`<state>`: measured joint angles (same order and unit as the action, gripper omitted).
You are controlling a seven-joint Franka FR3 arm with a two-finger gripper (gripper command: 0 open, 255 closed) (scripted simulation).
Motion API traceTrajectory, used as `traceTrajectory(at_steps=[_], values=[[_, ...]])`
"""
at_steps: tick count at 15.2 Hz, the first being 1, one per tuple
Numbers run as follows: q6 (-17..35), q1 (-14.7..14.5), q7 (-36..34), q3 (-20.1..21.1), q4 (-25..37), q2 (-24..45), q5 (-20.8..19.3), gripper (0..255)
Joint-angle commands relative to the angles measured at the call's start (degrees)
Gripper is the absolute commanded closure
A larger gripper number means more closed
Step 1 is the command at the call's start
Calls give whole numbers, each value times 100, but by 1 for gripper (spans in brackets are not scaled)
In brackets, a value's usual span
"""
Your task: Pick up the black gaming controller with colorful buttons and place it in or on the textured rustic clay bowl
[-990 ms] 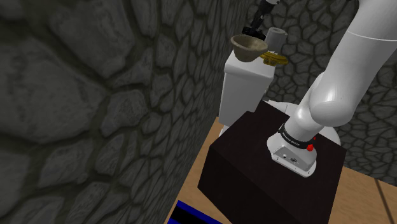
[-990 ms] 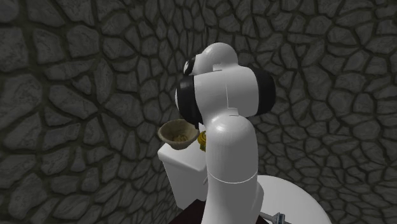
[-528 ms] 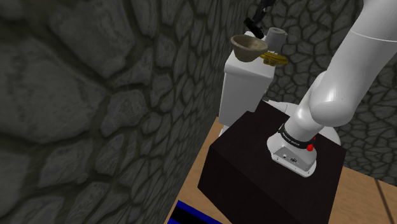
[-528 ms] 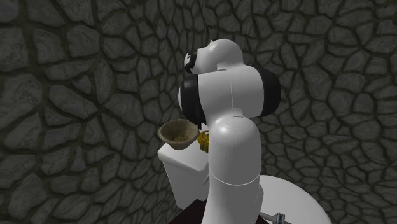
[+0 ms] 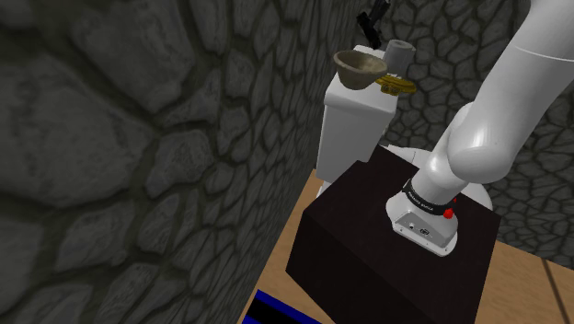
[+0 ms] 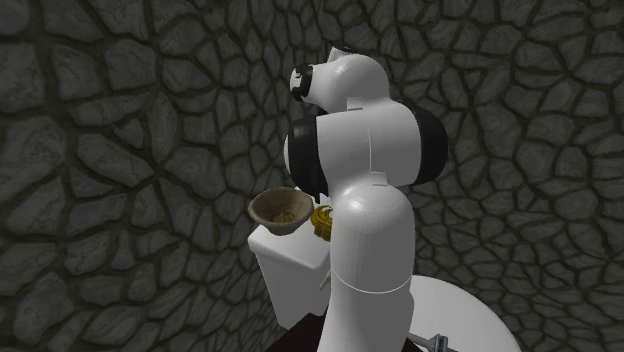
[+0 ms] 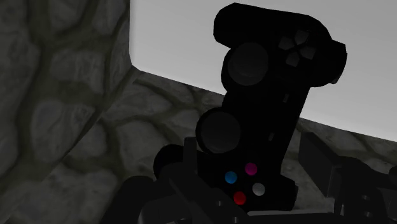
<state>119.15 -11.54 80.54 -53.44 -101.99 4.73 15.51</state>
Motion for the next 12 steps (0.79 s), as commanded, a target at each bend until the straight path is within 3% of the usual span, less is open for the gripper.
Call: traceTrajectory(at_steps=[1,12], values=[[-178,8,-39,-6,189,12,-14,255],[-1040,96,-146,-46,1110,109,5,255]])
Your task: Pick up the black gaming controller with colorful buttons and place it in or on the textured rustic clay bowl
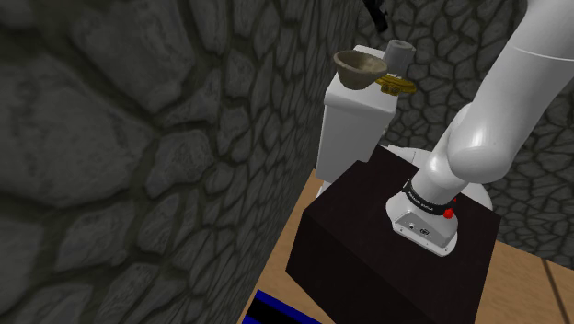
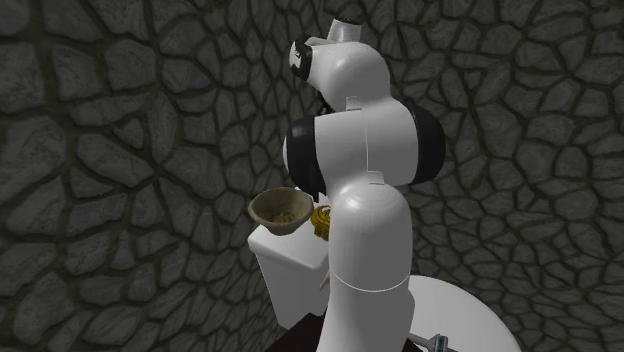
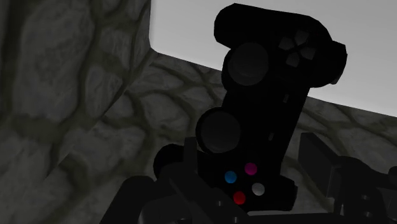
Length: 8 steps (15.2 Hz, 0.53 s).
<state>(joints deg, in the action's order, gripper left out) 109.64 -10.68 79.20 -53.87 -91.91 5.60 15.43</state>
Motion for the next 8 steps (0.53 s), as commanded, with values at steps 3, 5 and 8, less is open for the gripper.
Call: traceTrajectory(at_steps=[3,5,8], values=[[-273,48,-15,-12,313,72,50,255],[-62,-366,-545,98,-225,-639,-659,255],[91,-581,-1357,565,-917,-1598,-1592,255]])
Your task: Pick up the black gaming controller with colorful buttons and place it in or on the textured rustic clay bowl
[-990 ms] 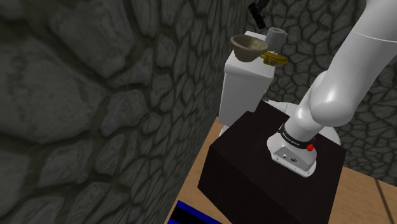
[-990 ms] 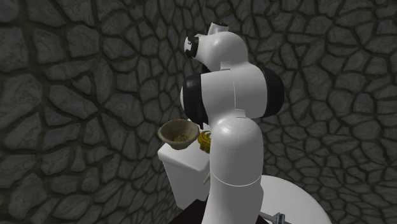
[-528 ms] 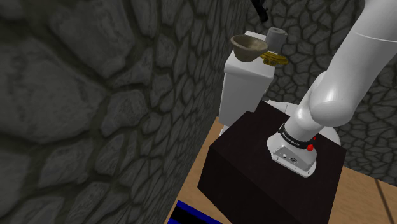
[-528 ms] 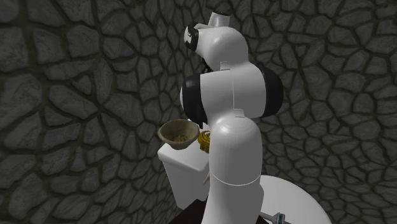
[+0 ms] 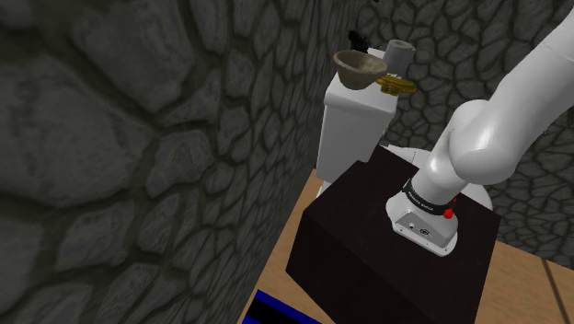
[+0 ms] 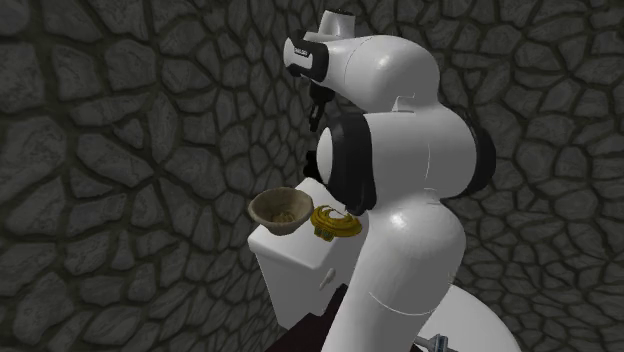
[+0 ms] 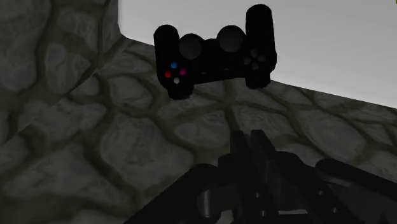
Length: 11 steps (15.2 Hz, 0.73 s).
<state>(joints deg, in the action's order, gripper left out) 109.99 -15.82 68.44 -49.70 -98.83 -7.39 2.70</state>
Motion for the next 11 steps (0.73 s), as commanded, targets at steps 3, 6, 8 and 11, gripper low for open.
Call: traceTrajectory(at_steps=[3,6,8,11], values=[[42,11,-515,405,-478,-647,-582,255],[50,-64,14,-23,-309,-191,-121,0],[2,-73,610,-430,-104,372,467,0],[-223,222,1566,-808,289,1392,1522,0]])
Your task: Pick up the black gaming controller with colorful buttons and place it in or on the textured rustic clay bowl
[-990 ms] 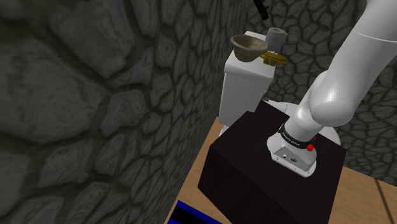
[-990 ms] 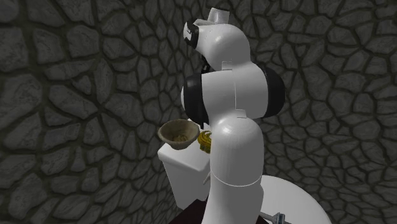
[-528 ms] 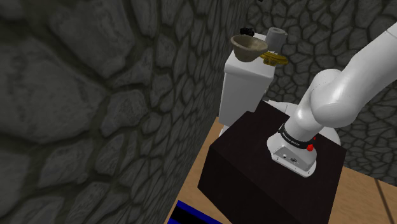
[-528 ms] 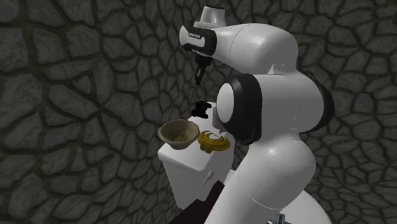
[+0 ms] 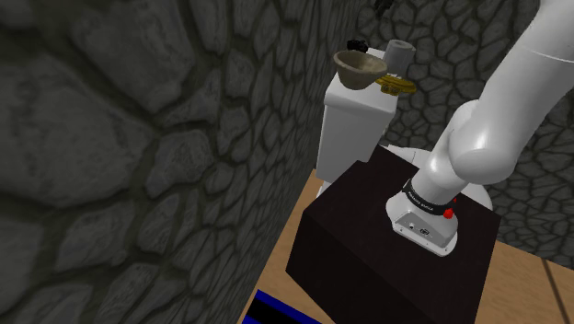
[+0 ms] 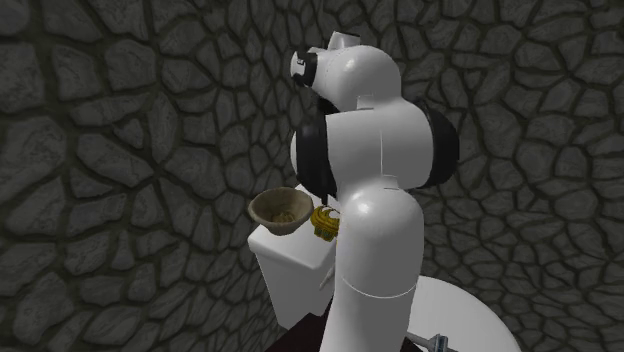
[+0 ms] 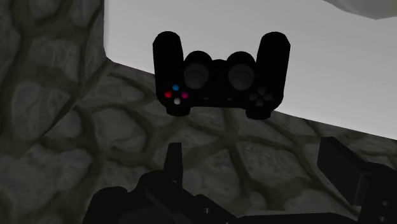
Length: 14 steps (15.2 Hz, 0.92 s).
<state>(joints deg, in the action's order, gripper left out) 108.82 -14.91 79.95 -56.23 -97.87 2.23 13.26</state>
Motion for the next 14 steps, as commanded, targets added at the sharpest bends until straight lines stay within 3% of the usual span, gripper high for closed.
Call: traceTrajectory(at_steps=[1,5,9,10,14], values=[[-215,332,702,-171,344,769,796,0],[-663,1330,1537,129,1020,1924,1756,0],[-1084,2269,2032,543,1823,2901,2337,0],[-1143,2399,2083,606,1953,3036,2400,0],[-881,2318,2138,645,1707,3081,2450,0]])
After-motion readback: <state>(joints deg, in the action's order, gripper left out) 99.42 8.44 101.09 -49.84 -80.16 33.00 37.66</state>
